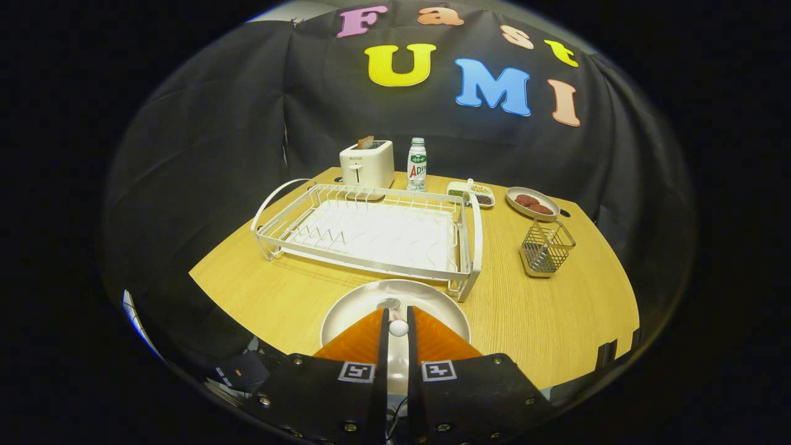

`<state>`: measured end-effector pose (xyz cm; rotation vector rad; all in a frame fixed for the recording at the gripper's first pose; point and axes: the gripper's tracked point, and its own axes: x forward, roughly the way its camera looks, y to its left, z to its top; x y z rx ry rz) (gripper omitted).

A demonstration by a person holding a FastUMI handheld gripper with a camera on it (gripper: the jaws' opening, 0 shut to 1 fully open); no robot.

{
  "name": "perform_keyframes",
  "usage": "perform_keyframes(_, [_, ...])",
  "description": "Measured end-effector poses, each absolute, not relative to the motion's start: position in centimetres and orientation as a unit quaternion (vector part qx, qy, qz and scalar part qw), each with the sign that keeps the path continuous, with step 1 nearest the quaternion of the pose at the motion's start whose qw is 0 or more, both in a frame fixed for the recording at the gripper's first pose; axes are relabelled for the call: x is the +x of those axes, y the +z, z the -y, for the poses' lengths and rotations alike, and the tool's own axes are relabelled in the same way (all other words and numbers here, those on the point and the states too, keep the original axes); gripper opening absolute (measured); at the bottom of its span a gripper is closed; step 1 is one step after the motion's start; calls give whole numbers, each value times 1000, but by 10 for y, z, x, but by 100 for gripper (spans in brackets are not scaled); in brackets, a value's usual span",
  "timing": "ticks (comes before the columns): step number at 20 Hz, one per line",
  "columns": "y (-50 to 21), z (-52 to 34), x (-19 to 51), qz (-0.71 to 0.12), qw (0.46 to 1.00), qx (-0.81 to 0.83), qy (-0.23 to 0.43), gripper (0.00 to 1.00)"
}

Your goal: Take the plate from the dish rack, then take the spoon from the basket and place it into the plate.

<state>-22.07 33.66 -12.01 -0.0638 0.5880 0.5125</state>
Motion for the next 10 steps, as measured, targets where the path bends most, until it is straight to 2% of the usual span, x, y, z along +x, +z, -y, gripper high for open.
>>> perform_keyframes(10, [-115,-333,-220,-281,929,-26,240,15])
